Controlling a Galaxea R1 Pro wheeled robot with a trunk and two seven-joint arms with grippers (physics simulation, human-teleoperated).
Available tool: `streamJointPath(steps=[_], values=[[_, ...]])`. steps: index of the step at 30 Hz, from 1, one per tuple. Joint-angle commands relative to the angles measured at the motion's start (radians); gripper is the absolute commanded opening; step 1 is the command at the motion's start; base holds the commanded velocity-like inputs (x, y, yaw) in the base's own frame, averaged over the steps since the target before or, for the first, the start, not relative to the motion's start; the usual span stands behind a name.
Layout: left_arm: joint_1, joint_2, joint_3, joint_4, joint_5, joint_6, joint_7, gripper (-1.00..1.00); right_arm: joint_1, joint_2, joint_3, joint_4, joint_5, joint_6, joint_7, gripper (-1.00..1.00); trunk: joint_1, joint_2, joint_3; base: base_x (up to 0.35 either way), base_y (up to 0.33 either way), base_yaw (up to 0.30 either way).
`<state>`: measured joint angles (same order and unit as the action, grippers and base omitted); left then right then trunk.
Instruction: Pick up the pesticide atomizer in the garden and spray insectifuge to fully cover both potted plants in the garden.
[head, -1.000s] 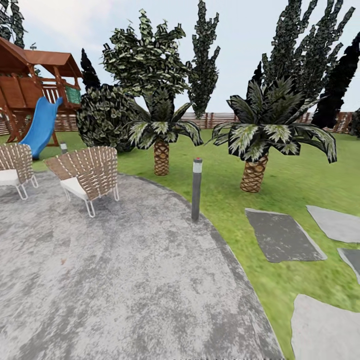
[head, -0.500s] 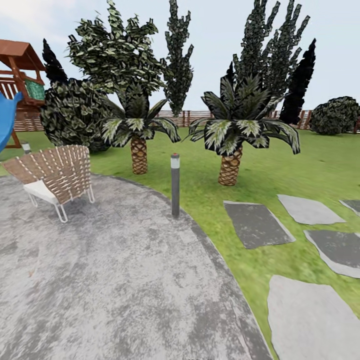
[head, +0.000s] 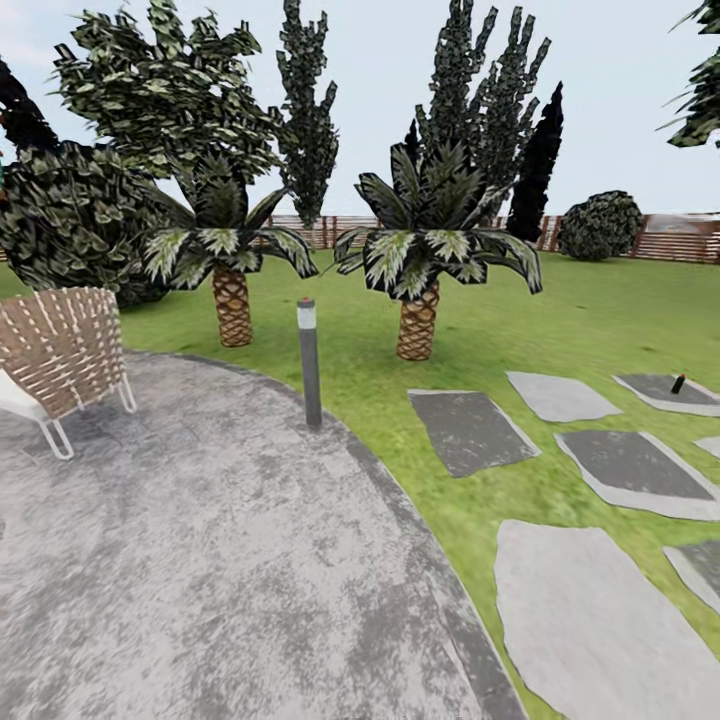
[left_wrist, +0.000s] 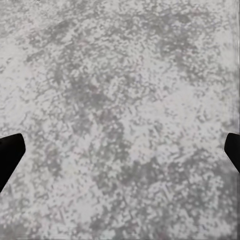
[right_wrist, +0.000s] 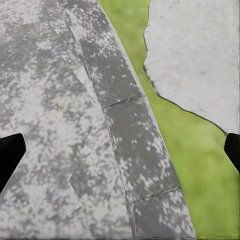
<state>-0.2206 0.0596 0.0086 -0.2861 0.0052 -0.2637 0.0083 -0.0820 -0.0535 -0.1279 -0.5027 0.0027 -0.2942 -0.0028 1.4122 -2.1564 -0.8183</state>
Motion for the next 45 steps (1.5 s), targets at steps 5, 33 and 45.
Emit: streamJointPath(steps=[5, 33, 45], values=[[0.000, 0.000, 0.001, 0.001, 0.000, -0.003, 0.001, 1.00, -0.001, 0.000, -0.001, 0.001, 0.000, -0.003, 0.000, 1.00, 0.019, -0.036, -0.021, 0.000, 0.000, -0.277], [0.000, 0.003, 0.001, -0.001, -0.001, -0.003, 0.002, 1.00, -0.001, 0.000, -0.001, 0.001, 0.000, -0.003, 0.000, 1.00, 0.088, -0.162, -0.101, 0.044, 0.000, -0.276], [0.000, 0.005, 0.001, -0.001, -0.001, -0.003, 0.002, 1.00, -0.001, 0.000, -0.002, 0.001, -0.001, -0.003, 0.000, 1.00, 0.088, -0.162, -0.109, 0.333, 0.000, -0.279]])
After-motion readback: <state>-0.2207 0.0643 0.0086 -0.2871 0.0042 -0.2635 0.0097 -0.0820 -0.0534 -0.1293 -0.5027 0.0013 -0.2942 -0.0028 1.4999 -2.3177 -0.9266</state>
